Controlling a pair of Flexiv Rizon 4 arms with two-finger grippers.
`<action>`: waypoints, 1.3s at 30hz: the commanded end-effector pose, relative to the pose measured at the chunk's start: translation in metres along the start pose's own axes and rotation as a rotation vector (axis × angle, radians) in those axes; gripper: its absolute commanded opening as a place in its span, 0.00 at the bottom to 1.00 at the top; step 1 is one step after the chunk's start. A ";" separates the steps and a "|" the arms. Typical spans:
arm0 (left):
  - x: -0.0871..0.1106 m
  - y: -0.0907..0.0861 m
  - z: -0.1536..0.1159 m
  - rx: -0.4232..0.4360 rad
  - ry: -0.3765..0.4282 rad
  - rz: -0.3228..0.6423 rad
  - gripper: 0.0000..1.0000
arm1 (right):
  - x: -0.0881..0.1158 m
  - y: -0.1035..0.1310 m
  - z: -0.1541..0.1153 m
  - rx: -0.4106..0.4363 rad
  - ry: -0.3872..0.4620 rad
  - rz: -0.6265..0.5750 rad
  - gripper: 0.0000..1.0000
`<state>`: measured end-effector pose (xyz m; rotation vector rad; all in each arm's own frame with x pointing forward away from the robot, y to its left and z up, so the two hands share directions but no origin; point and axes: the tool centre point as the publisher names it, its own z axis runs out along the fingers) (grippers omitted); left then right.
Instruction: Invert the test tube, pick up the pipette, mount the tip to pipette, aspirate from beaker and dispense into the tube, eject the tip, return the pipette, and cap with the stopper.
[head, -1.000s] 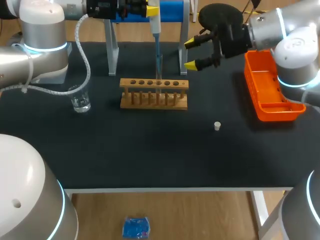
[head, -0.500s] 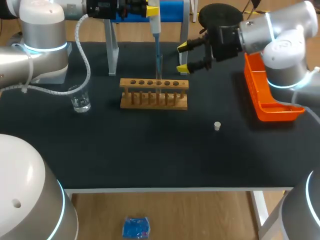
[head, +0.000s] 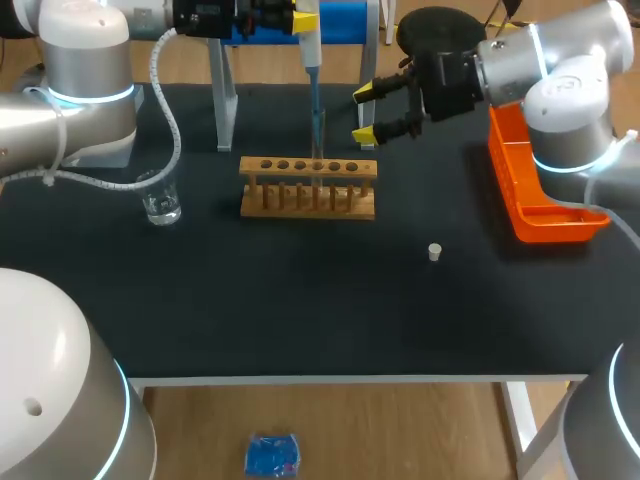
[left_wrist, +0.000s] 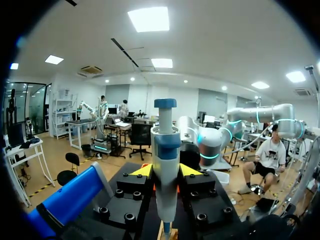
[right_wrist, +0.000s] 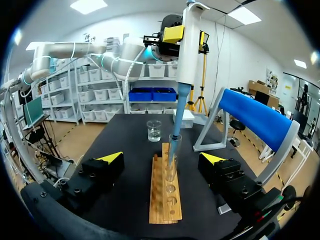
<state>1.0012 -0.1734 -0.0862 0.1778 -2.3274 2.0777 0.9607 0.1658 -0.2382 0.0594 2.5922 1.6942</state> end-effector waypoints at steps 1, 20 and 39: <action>0.000 -0.001 0.000 -0.001 0.000 0.000 0.00 | 0.000 0.000 0.000 0.000 0.000 -0.001 1.00; 0.000 -0.001 0.000 -0.001 0.000 0.000 0.00 | 0.000 0.000 0.000 0.000 0.000 -0.001 1.00; 0.005 -0.007 0.001 0.002 -0.015 0.026 0.00 | 0.000 0.000 0.000 0.000 0.000 -0.001 1.00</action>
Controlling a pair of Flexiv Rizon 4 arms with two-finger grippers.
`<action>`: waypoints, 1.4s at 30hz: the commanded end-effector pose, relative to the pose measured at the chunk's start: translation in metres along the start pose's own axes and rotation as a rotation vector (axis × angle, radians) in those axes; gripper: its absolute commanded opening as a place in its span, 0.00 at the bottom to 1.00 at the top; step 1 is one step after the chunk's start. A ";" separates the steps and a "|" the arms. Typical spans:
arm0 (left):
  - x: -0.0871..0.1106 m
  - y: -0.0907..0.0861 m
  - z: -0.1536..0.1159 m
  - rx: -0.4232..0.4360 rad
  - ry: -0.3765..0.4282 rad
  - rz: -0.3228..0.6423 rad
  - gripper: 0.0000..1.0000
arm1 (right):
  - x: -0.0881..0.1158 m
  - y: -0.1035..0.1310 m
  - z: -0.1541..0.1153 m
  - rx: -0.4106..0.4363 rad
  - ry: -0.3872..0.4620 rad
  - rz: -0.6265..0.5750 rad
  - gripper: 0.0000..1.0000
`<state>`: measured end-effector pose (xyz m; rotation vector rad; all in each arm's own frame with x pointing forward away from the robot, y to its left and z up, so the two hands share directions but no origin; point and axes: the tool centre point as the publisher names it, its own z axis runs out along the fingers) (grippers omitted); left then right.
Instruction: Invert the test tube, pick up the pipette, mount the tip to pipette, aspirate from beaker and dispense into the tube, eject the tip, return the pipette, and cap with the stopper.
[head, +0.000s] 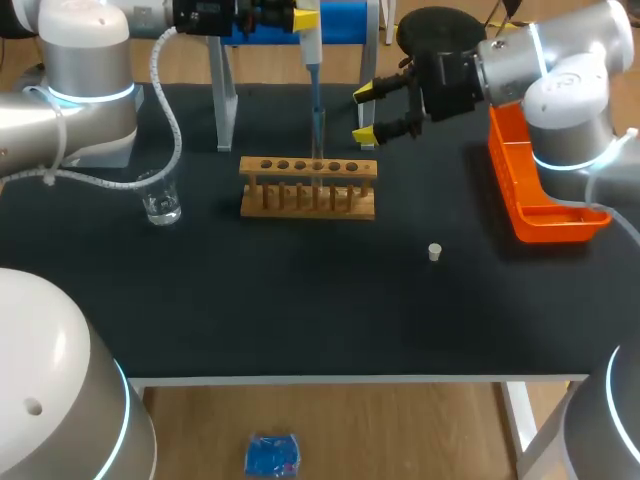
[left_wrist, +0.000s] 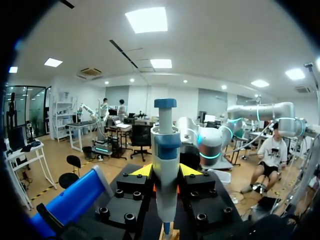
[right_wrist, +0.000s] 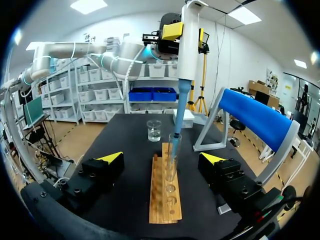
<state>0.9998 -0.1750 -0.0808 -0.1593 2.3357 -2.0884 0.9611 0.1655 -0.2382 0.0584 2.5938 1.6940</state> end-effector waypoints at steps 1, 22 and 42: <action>0.004 -0.003 0.000 -0.002 -0.007 0.004 0.00 | 0.000 0.000 0.001 -0.001 -0.001 -0.001 1.00; 0.017 -0.041 0.003 -0.051 -0.006 0.047 0.00 | 0.000 0.000 0.001 -0.001 -0.001 -0.001 1.00; 0.029 -0.075 0.008 -0.091 -0.011 0.096 0.00 | 0.000 0.000 0.001 -0.001 -0.001 -0.001 1.00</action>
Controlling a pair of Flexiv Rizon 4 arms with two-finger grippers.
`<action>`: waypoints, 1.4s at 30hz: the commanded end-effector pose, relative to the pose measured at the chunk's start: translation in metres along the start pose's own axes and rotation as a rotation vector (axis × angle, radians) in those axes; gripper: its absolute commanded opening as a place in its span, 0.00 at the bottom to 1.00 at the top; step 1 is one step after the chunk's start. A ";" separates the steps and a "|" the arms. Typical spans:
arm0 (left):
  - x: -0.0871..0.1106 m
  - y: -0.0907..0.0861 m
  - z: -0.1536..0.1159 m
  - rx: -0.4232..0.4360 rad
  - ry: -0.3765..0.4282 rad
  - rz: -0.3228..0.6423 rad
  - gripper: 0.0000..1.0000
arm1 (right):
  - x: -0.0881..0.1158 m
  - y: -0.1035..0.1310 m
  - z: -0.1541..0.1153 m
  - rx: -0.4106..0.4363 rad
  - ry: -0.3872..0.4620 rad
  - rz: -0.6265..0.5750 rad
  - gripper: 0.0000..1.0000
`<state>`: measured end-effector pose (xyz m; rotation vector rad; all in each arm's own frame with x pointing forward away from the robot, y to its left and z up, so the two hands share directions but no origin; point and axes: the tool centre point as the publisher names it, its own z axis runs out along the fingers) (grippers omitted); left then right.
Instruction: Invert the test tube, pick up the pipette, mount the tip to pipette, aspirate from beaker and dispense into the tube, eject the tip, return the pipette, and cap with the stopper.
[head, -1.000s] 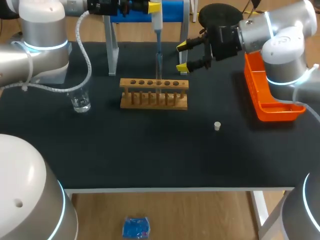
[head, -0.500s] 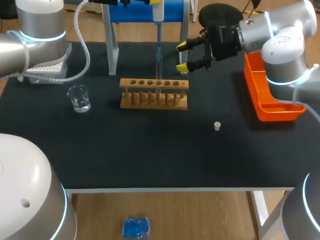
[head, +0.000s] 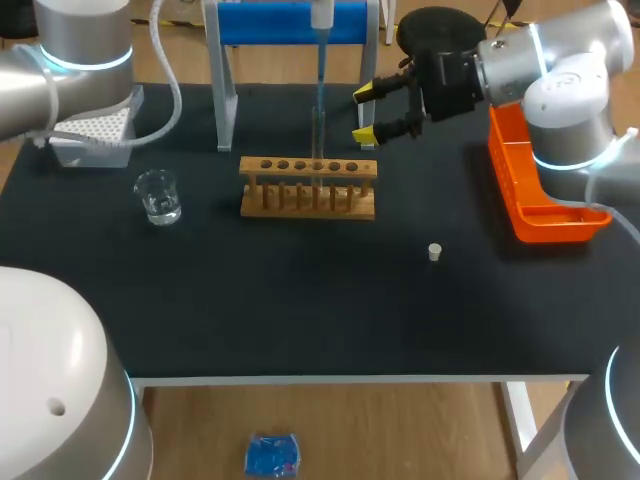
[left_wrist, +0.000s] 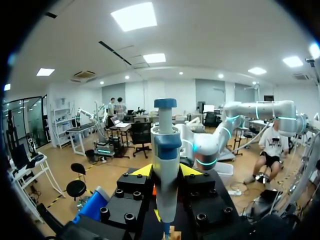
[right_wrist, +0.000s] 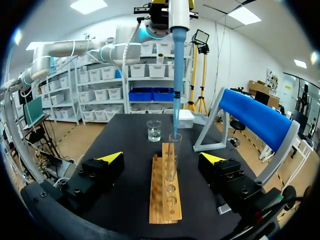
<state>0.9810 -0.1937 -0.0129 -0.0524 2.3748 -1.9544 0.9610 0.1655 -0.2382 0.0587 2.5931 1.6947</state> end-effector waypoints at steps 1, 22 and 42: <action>0.004 -0.009 -0.003 -0.014 -0.009 0.005 0.00 | 0.000 0.000 0.001 0.000 -0.001 -0.001 1.00; 0.054 0.015 -0.076 -0.046 0.056 0.077 0.00 | 0.000 0.000 0.001 0.000 -0.001 -0.001 1.00; 0.145 0.085 -0.038 0.002 0.027 -0.003 0.00 | 0.000 0.000 0.001 0.000 -0.001 -0.001 1.00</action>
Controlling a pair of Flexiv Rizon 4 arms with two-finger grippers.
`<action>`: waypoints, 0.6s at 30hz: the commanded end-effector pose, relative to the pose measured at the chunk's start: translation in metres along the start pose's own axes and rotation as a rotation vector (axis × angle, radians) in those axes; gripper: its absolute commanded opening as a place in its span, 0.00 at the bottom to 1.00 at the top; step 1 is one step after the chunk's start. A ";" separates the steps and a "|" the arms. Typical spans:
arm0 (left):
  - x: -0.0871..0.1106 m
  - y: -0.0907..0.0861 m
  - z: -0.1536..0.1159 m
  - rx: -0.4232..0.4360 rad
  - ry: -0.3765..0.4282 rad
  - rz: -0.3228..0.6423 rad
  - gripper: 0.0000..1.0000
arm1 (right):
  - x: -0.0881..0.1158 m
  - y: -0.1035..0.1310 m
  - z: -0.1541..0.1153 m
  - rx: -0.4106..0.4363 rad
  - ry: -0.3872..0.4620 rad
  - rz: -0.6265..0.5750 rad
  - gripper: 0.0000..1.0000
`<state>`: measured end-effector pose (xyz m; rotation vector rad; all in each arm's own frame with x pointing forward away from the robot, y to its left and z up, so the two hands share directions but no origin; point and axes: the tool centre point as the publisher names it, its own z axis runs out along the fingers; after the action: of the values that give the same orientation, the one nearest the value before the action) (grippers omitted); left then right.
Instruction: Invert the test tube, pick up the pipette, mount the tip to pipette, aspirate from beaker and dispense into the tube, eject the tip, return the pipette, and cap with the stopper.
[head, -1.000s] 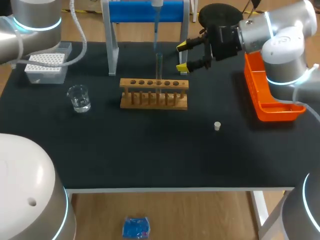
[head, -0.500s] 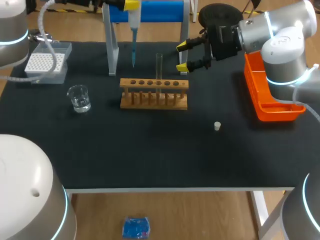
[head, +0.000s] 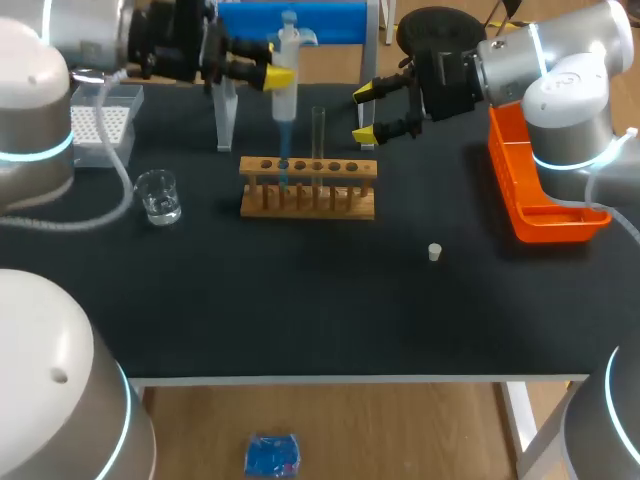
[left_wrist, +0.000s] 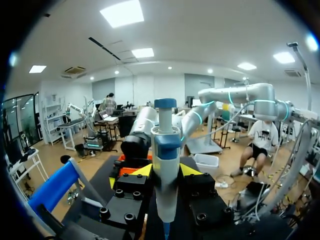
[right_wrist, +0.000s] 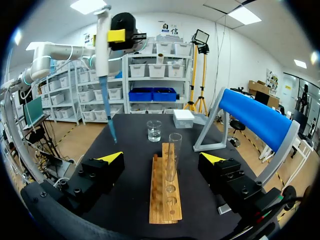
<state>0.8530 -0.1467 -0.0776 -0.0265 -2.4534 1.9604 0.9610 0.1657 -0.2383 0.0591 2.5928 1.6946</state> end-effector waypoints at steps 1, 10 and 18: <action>0.021 0.017 0.009 0.038 -0.070 -0.003 0.00 | 0.000 0.000 0.000 0.000 -0.001 -0.001 1.00; 0.041 0.039 0.020 0.095 -0.240 -0.012 0.00 | 0.000 0.000 0.000 0.000 -0.001 -0.001 1.00; 0.046 0.047 0.031 0.157 -0.282 -0.031 0.00 | 0.000 0.000 0.000 0.000 -0.001 -0.001 1.00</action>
<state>0.8107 -0.1624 -0.1256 0.1991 -2.4092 2.1886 0.9610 0.1657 -0.2383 0.0590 2.5928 1.6945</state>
